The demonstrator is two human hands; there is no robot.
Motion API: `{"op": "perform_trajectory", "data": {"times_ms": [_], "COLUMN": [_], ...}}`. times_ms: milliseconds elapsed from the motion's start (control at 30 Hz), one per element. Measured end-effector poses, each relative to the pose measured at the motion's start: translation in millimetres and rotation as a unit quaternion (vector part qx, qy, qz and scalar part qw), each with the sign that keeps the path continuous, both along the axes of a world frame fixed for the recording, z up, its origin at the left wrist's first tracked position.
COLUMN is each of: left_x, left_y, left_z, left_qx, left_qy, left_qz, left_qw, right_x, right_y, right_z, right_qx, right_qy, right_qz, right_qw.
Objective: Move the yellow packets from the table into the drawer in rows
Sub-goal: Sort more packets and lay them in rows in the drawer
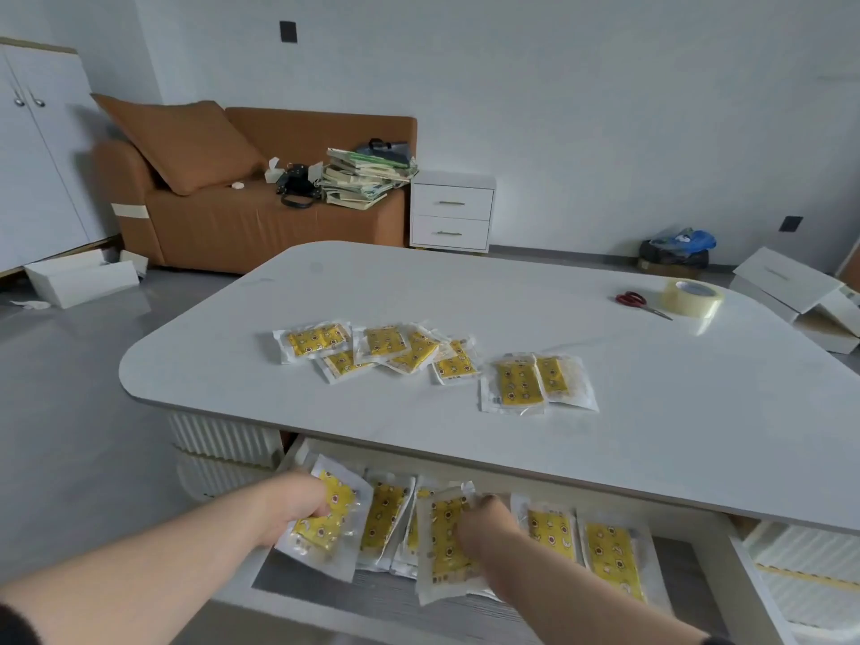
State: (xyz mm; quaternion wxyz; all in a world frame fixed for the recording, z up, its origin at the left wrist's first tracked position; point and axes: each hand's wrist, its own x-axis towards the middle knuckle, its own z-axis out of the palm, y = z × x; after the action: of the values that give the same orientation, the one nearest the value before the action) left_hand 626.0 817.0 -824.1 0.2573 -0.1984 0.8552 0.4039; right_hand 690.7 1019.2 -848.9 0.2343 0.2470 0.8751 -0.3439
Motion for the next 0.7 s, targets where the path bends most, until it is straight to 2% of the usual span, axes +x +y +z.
{"op": "perform_trajectory", "data": {"times_ms": [67,200,300,367,400,467,533,700], "left_x": [-4,-10,-19,-23,-25,-24,-24,-26], "left_y": [7,30,37,41,41,42,44,46], "left_z": [-6,-18,-27,-28,-29,-31,-34,-38], "left_qx": [0.008,-0.003,-0.023,-0.049,-0.065,-0.097,-0.128,-0.181], "left_qy": [-0.022,-0.019,-0.009,-0.002,0.008,0.024,0.044,0.061], "left_qz": [-0.03,-0.077,-0.089,-0.092,-0.092,-0.1,-0.105,-0.135], "left_qw": [0.999,0.997,0.996,0.995,0.994,0.99,0.985,0.972], "right_x": [-3,-17,-24,-31,-34,-34,-34,-36], "right_y": [3,9,7,6,5,2,1,0], "right_z": [-2,-12,-20,-26,-28,-30,-33,-29], "right_qx": [0.103,0.165,0.119,-0.023,-0.087,-0.021,-0.041,0.022], "right_qy": [-0.01,-0.014,0.017,0.049,0.081,0.106,0.075,0.085], "right_qz": [0.087,0.088,0.043,-0.1,-0.18,-0.134,-0.142,-0.103], "right_qw": [0.991,0.982,0.992,0.994,0.976,0.985,0.986,0.991]}}
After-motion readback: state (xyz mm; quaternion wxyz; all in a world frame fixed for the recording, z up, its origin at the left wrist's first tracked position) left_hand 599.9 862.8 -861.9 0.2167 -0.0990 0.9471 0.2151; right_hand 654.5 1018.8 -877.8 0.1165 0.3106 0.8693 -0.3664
